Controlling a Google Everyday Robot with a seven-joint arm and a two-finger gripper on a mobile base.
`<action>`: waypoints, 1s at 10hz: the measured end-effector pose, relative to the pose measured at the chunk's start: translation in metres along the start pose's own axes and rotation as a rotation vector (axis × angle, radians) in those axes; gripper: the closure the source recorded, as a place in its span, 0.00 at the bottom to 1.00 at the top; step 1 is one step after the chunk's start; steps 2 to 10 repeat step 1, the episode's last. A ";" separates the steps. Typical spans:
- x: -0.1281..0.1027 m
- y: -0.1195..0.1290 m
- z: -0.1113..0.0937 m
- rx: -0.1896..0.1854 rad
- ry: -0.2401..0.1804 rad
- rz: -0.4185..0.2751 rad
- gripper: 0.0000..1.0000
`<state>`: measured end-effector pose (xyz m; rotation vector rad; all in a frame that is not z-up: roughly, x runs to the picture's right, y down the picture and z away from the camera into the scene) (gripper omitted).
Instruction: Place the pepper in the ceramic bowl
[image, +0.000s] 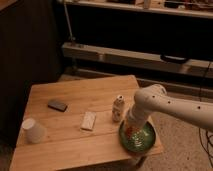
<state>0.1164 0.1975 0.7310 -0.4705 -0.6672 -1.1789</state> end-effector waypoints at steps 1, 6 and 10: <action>0.000 -0.001 0.000 0.001 -0.006 0.004 0.21; 0.000 -0.001 0.000 0.001 -0.006 0.004 0.21; 0.000 -0.001 0.000 0.001 -0.006 0.004 0.21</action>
